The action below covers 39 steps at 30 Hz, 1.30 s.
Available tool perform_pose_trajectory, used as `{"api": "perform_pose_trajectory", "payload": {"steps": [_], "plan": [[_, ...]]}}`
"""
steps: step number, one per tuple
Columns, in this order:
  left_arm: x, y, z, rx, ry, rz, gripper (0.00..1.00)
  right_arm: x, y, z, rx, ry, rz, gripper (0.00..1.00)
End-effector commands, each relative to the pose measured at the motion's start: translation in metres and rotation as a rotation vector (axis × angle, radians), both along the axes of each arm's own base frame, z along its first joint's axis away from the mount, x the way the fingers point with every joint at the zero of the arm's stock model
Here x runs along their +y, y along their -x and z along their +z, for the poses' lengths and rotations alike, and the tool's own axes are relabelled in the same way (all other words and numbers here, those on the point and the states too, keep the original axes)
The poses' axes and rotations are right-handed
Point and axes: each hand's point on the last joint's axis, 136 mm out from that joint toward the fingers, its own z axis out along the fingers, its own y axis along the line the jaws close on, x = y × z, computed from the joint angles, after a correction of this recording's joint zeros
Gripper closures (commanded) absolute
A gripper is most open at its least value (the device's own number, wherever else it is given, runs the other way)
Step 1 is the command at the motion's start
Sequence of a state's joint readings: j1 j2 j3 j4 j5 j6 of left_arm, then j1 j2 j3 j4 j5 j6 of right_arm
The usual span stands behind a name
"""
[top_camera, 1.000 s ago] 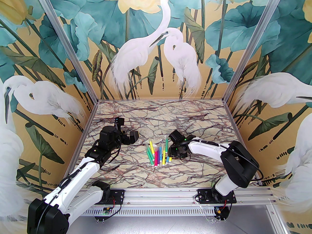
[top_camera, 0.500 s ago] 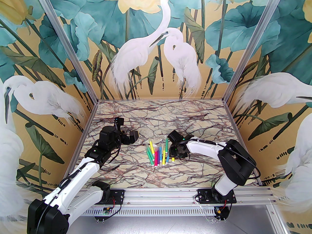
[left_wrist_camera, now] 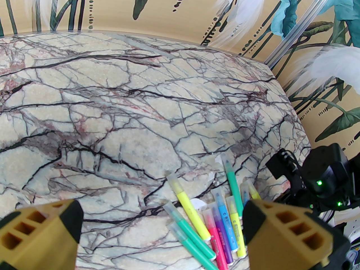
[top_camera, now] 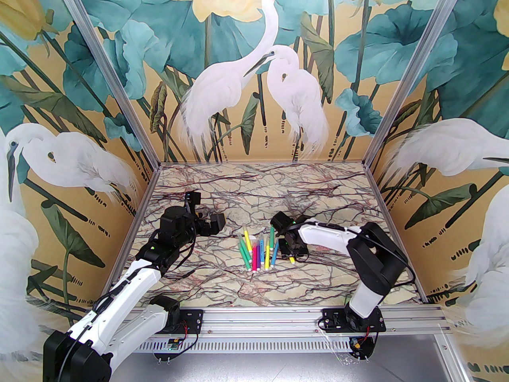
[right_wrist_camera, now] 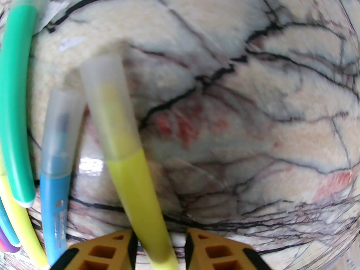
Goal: Open the pen caps
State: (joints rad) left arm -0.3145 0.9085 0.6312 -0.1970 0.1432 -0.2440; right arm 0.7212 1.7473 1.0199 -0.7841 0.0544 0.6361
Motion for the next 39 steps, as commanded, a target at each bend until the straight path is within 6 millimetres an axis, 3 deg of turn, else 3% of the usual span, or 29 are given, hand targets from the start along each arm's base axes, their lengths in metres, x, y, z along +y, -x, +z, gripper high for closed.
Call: {"api": "perform_pose_trajectory", "payload": {"steps": [1, 12, 18, 21, 28, 39], "plan": [[0.001, 0.001, 0.008, -0.019, -0.002, 0.006, 0.01, -0.004, 0.000, -0.007, 0.024, 0.048, 0.067, 0.71], [0.002, 0.001, 0.009, -0.022, 0.002, 0.011, 0.01, -0.005, 0.003, -0.020, 0.072, 0.057, 0.118, 0.85], [-0.007, 0.003, 0.015, -0.039, 0.055, -0.027, 0.01, -0.006, -0.002, -0.007, 0.046, 0.028, 0.124, 0.95], [-0.009, 0.002, 0.015, -0.030, 0.064, -0.032, 0.01, -0.004, -0.006, 0.006, 0.014, -0.006, 0.138, 1.00], [-0.026, -0.003, 0.015, 0.030, 0.139, -0.082, 0.01, 0.007, -0.018, 0.045, -0.108, -0.129, 0.223, 1.00], [-0.085, -0.003, 0.037, 0.131, 0.389, -0.348, 0.05, 0.046, -0.033, 0.130, -0.445, -0.414, 0.423, 1.00]]}}
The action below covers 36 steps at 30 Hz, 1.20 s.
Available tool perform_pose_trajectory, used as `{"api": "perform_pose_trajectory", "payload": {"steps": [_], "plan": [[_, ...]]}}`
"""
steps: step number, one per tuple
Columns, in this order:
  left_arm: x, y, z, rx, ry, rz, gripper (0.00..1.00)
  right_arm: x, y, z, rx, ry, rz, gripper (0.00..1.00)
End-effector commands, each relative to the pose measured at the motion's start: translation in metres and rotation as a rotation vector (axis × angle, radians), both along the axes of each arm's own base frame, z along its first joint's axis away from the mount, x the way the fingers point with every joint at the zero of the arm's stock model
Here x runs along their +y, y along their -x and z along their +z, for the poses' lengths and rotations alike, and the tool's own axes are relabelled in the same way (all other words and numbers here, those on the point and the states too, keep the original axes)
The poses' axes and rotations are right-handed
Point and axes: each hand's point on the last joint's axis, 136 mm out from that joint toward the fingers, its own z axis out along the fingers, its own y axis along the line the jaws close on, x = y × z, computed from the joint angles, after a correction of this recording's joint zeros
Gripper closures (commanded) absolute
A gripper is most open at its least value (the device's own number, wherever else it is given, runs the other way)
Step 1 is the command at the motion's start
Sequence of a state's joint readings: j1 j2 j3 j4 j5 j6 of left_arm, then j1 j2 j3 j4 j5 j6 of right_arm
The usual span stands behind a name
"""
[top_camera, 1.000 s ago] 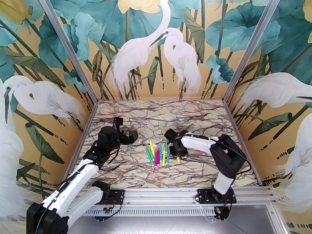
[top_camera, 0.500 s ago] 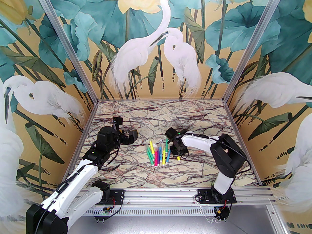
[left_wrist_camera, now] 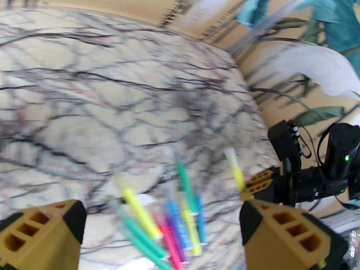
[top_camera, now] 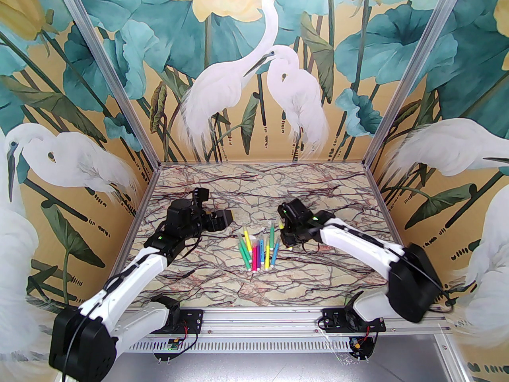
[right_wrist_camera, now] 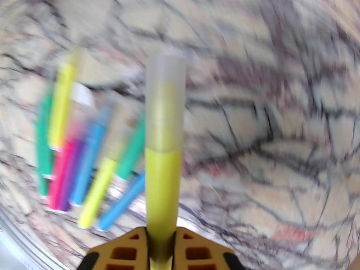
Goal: Open the pen caps
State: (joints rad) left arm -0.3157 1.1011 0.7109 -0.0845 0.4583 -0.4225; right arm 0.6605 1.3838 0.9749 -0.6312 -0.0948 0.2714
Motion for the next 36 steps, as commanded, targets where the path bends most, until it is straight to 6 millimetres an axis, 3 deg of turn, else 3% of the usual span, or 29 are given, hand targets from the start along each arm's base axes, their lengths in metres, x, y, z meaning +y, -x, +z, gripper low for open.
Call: {"api": "perform_pose_trajectory", "payload": {"steps": [1, 9, 15, 26, 36], "plan": [[-0.034, 0.006, 0.033, -0.007, 0.158, -0.162, 0.05, 0.018, -0.007, 0.027, -0.131, -0.109, 0.095, 1.00], [-0.087, 0.012, 0.042, 0.044, 0.229, -0.321, 0.12, 0.031, -0.008, 0.043, -0.213, -0.187, 0.161, 1.00], [-0.114, 0.010, 0.042, 0.070, 0.278, -0.360, 0.18, 0.042, -0.005, 0.057, -0.261, -0.257, 0.201, 1.00], [-0.138, 0.002, 0.033, 0.102, 0.275, -0.361, 0.31, 0.053, 0.001, 0.067, -0.294, -0.294, 0.250, 1.00], [-0.142, 0.000, 0.030, 0.122, 0.286, -0.363, 0.50, 0.050, 0.003, 0.070, -0.312, -0.295, 0.247, 1.00]]}}
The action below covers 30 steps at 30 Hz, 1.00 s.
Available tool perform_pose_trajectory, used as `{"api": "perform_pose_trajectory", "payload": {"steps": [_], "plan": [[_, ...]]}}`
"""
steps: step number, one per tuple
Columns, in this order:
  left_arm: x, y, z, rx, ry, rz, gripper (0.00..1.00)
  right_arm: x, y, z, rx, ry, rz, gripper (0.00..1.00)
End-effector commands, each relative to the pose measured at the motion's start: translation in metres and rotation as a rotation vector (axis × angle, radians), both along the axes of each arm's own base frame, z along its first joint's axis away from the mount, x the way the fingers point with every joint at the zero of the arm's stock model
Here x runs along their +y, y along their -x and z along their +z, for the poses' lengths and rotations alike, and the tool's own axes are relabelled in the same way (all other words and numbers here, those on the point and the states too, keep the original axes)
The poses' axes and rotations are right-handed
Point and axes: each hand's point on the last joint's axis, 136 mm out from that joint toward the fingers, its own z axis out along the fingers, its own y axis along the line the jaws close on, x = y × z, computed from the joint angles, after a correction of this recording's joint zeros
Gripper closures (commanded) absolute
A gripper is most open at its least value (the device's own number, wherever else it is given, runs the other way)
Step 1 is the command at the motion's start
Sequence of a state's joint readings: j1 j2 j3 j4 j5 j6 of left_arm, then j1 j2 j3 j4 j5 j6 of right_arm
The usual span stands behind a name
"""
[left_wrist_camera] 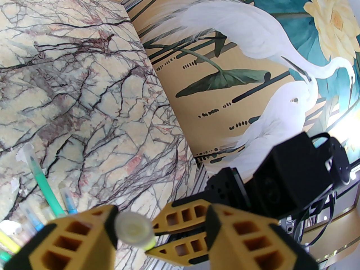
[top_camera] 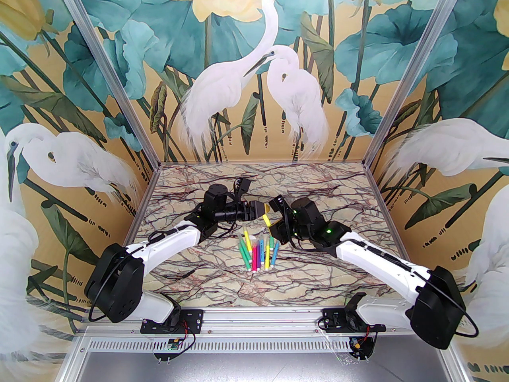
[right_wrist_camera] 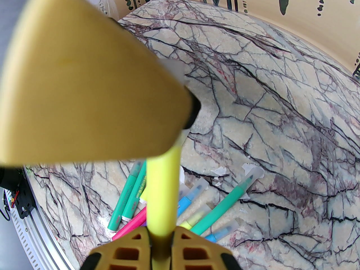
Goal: Open the pen caps
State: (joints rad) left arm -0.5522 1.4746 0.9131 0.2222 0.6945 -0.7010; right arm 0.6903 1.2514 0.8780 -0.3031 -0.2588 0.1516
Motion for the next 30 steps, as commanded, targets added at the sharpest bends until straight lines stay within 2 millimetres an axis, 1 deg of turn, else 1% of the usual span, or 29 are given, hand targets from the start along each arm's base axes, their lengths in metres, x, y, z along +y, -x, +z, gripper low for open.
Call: {"api": "perform_pose_trajectory", "payload": {"steps": [1, 4, 10, 14, 21, 24, 25, 26, 29, 30], "plan": [[-0.006, -0.004, 0.008, -0.021, 0.016, -0.001, 0.51, 0.001, 0.002, 0.008, -0.041, -0.019, 0.017, 1.00], [-0.005, -0.005, 0.007, -0.019, 0.013, 0.005, 0.54, 0.002, 0.004, 0.007, -0.038, -0.018, 0.023, 1.00], [-0.006, -0.008, 0.002, -0.012, 0.005, 0.013, 0.64, 0.001, 0.006, 0.002, -0.030, -0.009, 0.030, 1.00], [-0.006, -0.010, -0.001, -0.005, 0.002, 0.020, 0.72, 0.001, 0.007, -0.001, -0.024, 0.002, 0.035, 1.00], [-0.007, -0.011, -0.003, 0.005, 0.003, 0.017, 0.89, -0.001, 0.005, -0.001, -0.034, 0.008, 0.020, 0.99], [-0.008, -0.010, -0.002, 0.008, 0.006, 0.012, 0.93, -0.002, 0.004, -0.002, -0.035, 0.011, 0.018, 0.86], [-0.008, -0.010, -0.001, 0.007, 0.008, 0.010, 0.94, -0.001, 0.003, -0.002, -0.035, 0.011, 0.020, 0.78], [-0.008, -0.010, 0.000, 0.008, 0.010, 0.007, 0.95, -0.001, 0.002, -0.002, -0.034, 0.012, 0.019, 0.73], [-0.010, -0.008, 0.001, 0.012, 0.014, -0.009, 0.99, 0.003, -0.001, -0.002, -0.033, 0.005, 0.019, 0.63], [-0.010, -0.007, 0.001, 0.012, 0.017, -0.015, 1.00, 0.004, -0.002, -0.002, -0.032, 0.002, 0.020, 0.62]]}}
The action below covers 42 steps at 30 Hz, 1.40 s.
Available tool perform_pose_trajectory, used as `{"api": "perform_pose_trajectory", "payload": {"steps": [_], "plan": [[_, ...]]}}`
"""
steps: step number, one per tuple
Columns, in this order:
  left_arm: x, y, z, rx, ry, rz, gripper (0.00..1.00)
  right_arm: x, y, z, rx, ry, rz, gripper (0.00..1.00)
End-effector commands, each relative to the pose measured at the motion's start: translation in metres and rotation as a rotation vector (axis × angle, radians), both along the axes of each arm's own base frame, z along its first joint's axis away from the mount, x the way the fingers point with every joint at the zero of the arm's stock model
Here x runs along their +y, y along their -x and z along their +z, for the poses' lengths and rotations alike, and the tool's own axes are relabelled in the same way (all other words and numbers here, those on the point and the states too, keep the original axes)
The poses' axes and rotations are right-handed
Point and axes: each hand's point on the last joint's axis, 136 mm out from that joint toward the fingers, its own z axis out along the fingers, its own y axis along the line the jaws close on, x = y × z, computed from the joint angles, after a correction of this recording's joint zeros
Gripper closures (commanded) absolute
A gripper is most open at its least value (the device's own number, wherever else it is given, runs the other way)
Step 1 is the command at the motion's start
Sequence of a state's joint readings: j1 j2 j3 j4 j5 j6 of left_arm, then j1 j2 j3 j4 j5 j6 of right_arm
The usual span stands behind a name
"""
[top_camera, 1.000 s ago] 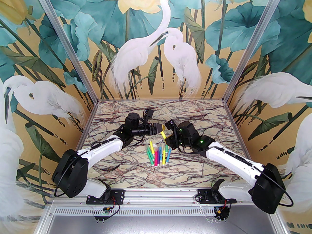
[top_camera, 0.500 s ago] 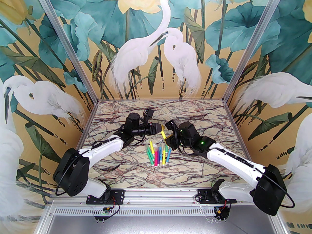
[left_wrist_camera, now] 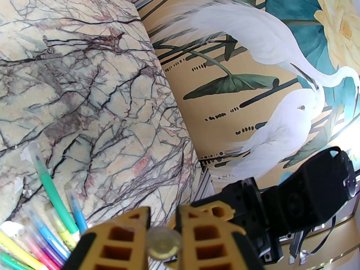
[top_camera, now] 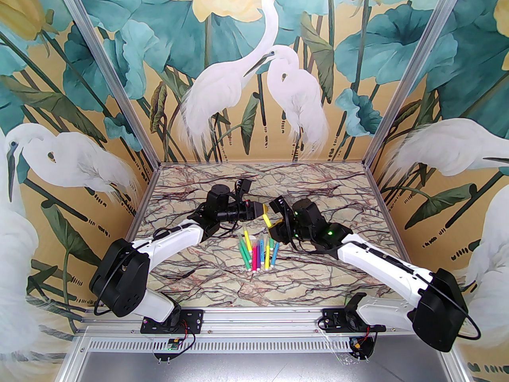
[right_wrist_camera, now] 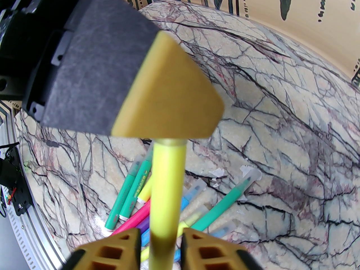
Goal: Open the pen caps
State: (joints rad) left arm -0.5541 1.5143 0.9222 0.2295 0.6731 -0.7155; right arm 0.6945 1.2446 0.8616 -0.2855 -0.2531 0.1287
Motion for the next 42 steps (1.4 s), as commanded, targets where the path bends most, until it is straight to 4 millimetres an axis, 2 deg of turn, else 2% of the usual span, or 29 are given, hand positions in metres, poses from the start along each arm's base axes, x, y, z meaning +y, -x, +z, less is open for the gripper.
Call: {"api": "perform_pose_trajectory", "payload": {"steps": [1, 7, 16, 21, 29, 34, 42], "plan": [[-0.008, 0.002, 0.014, -0.016, 0.034, -0.043, 1.00, 0.006, -0.005, -0.001, -0.007, -0.006, 0.005, 0.60], [-0.009, 0.008, 0.019, -0.017, 0.049, -0.075, 1.00, 0.015, -0.011, -0.003, 0.006, -0.025, 0.011, 0.57], [-0.005, 0.007, 0.013, -0.022, 0.008, -0.051, 1.00, 0.018, -0.012, 0.005, 0.005, -0.049, 0.020, 0.64], [-0.003, 0.003, 0.008, -0.023, -0.019, -0.031, 1.00, 0.015, -0.008, 0.008, 0.005, -0.050, 0.026, 0.71], [-0.002, -0.002, 0.008, -0.030, -0.029, -0.008, 1.00, 0.015, -0.004, 0.004, 0.018, -0.046, 0.042, 0.88], [0.003, -0.012, 0.012, -0.050, -0.049, 0.046, 1.00, 0.011, 0.002, -0.003, 0.035, -0.025, 0.054, 1.00], [0.029, -0.047, 0.033, -0.044, -0.040, 0.186, 1.00, -0.003, 0.017, -0.020, 0.052, 0.019, 0.067, 1.00]]}}
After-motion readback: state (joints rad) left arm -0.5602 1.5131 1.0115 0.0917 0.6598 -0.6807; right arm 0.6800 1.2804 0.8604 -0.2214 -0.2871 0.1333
